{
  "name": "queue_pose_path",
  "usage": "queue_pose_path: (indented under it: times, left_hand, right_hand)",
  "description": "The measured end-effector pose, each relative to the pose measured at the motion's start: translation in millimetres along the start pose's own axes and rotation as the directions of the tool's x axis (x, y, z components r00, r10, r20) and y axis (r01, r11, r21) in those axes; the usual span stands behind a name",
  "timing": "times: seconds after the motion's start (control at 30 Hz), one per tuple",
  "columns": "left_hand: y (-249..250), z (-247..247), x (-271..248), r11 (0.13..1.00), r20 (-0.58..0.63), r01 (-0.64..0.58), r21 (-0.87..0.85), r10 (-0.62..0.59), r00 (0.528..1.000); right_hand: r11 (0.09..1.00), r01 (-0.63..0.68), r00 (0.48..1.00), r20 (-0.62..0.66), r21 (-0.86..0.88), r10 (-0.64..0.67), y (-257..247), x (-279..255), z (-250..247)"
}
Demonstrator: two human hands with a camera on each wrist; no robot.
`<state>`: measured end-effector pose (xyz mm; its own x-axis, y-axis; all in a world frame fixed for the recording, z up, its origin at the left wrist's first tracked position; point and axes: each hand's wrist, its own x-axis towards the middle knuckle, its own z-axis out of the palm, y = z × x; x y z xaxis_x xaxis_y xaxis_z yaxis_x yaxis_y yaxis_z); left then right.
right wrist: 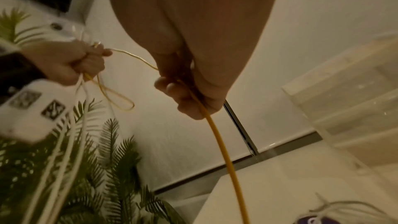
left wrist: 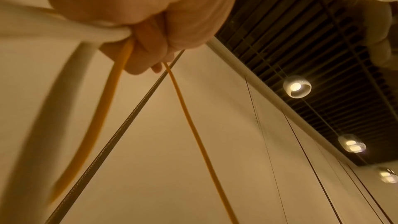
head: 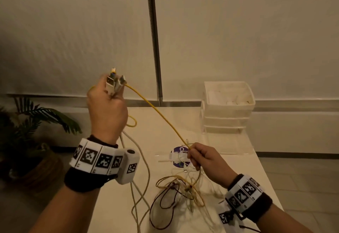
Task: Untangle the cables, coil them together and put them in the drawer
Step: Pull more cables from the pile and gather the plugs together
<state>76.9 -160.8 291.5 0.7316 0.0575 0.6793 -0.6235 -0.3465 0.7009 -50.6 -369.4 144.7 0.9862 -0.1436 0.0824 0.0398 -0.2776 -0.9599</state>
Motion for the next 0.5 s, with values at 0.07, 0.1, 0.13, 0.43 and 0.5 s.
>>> queue_pose_path:
  times: [0.07,0.1,0.13,0.43,0.5]
  left_hand:
    - [5,0,-12,1.0,0.045,-0.015,0.011,0.015,0.999]
    - [10,1,-21,0.999,0.095,-0.044,0.021,0.041,0.995]
    - [13,4,-31,0.996,0.173,-0.087,0.025,0.082,0.982]
    - [4,31,-82,0.988,0.714,-0.157,-0.003,0.112,0.691]
    - [4,27,-76,0.989,0.626,-0.144,-0.02,0.125,0.77]
  right_hand:
    - [0.999,-0.001,1.0,-0.024,0.033,0.002,-4,0,0]
    - [0.999,0.005,0.999,-0.034,0.046,-0.003,-8,0,0]
    - [0.998,0.013,0.999,-0.039,0.057,-0.01,-11,1,1]
    - [0.975,0.067,0.996,0.035,0.212,-0.076,-59,-12,0]
    - [0.968,0.056,0.996,0.053,0.245,-0.071,-59,-16,0]
